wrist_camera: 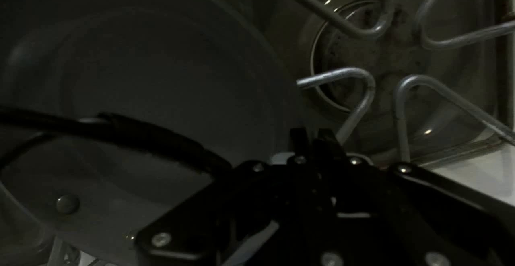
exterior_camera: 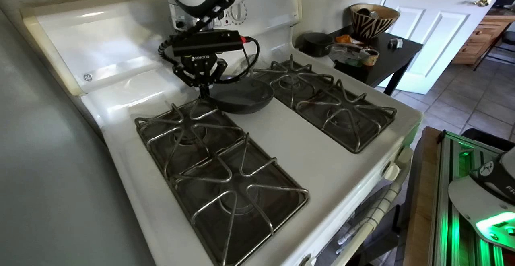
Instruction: Move the pan to the left
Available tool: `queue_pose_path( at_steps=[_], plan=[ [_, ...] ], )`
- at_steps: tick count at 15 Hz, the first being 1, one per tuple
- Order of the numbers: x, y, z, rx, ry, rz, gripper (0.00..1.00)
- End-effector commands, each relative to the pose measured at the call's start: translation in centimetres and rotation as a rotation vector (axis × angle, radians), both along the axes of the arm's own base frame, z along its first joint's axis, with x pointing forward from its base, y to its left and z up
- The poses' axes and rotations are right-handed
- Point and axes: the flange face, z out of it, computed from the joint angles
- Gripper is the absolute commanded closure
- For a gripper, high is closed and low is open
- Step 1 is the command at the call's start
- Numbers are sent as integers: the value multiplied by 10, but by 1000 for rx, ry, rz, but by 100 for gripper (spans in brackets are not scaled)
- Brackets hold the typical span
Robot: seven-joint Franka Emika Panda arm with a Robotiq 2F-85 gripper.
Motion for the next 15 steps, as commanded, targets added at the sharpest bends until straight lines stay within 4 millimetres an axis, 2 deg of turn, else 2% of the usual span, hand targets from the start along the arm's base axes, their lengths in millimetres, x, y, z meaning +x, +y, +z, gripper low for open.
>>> queue_pose_path(
  at_steps=[1,8,15],
  plan=[
    [1,20,4,31,7,-12,99],
    [8,38,3,40,-16,-63,99],
    [7,57,14,66,-30,-94,99]
  ],
)
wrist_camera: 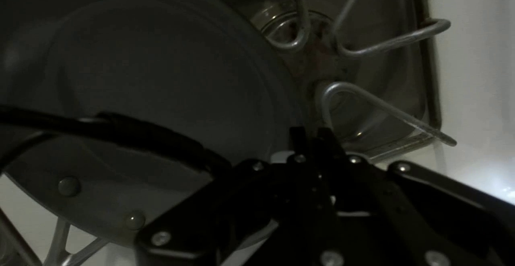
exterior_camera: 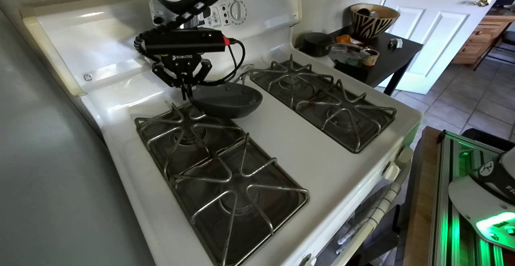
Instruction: Move the pan to the left
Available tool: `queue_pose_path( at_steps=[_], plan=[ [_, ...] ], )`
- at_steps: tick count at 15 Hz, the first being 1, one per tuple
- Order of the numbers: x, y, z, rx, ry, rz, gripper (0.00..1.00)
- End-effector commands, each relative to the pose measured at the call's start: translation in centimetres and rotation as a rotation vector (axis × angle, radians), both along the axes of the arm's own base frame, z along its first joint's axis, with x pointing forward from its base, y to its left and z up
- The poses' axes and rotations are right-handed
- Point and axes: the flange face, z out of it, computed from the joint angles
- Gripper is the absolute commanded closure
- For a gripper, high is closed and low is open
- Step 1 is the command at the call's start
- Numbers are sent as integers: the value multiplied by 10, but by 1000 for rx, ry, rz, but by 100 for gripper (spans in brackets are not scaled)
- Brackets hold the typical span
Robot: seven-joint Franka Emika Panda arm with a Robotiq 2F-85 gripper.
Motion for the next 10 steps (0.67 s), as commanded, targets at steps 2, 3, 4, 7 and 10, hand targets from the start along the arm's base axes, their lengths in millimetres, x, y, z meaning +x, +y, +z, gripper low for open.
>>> queue_pose_path(
  at_steps=[2,3,4,7,10],
  plan=[
    [2,25,2,43,3,-68,99],
    [1,27,3,46,1,-75,99],
    [1,30,4,49,-2,-85,99],
    [1,41,5,59,-16,-127,99],
    [3,51,8,68,-30,-156,99]
  ],
)
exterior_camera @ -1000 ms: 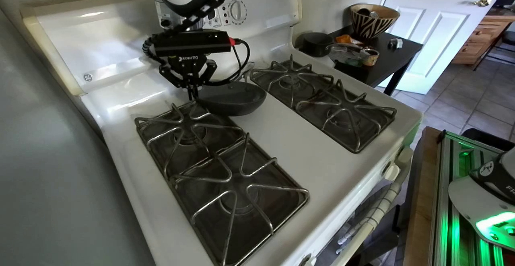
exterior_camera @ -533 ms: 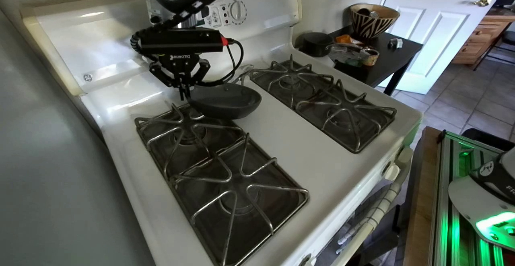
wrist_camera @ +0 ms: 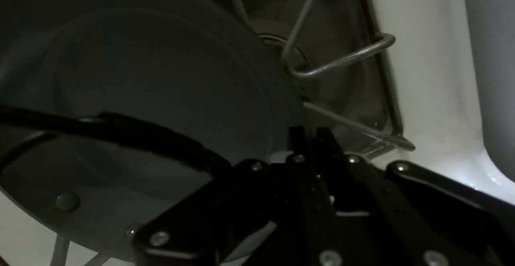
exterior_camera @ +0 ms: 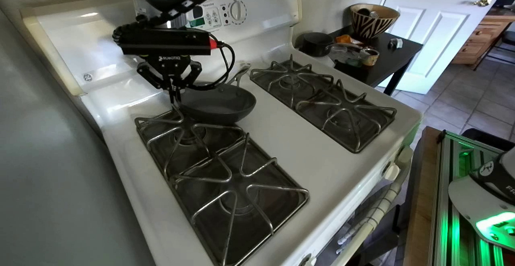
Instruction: Move the pan to the left
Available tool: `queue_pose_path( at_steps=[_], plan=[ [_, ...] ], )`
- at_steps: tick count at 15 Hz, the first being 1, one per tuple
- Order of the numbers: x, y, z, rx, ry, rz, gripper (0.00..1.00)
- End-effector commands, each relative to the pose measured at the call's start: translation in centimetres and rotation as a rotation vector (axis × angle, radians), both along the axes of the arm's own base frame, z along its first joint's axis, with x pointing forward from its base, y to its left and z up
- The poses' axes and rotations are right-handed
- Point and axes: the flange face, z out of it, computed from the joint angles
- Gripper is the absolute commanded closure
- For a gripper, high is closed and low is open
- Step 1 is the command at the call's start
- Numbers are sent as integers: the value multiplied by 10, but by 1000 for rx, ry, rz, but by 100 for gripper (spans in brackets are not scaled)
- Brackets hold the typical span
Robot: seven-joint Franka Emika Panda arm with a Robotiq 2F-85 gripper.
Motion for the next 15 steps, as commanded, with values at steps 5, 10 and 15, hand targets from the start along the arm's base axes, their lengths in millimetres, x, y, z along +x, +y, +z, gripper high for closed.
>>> queue_pose_path(
  at_steps=[5,10,15],
  plan=[
    [12,26,-5,44,-33,-102,99],
    [15,32,-5,50,-38,-123,99],
    [13,45,-7,54,-46,-114,99]
  ],
)
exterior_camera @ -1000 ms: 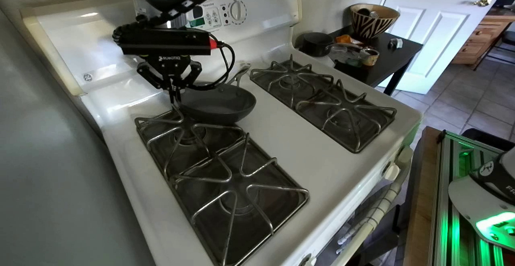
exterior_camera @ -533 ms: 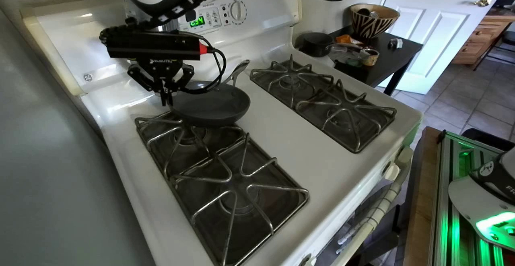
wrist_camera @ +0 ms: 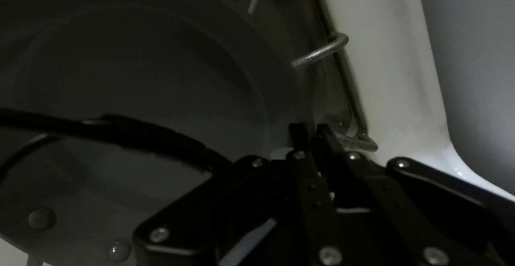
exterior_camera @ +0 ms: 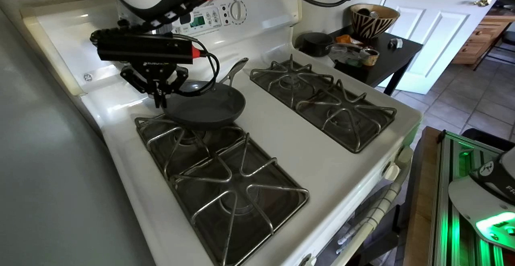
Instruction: Move the pan to the left
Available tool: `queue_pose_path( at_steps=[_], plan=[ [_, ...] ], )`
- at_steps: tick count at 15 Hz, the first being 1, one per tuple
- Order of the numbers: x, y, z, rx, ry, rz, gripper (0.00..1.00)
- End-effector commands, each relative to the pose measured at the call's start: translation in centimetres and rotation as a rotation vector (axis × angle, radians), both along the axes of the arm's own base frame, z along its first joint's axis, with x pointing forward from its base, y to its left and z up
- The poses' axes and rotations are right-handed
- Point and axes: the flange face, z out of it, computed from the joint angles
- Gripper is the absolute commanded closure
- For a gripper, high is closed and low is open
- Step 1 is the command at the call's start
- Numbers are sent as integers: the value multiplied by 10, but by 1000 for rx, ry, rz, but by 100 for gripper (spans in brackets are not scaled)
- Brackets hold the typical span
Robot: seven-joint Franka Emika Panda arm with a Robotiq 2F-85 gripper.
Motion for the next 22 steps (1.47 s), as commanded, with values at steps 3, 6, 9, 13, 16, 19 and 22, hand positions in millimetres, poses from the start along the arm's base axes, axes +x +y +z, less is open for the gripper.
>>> queue_pose_path(
  at_steps=[3,6,9,13,16,19,22],
  plan=[
    [-1,25,-6,31,-20,-64,99],
    [-4,32,-8,32,-22,-61,99],
    [-5,39,-10,32,-27,-58,99],
    [-7,42,-8,38,-31,-46,99],
    [-7,41,2,46,-42,-40,71],
    [-10,37,16,36,-60,-16,49],
    [-20,27,27,-16,-68,55,25]
  ],
)
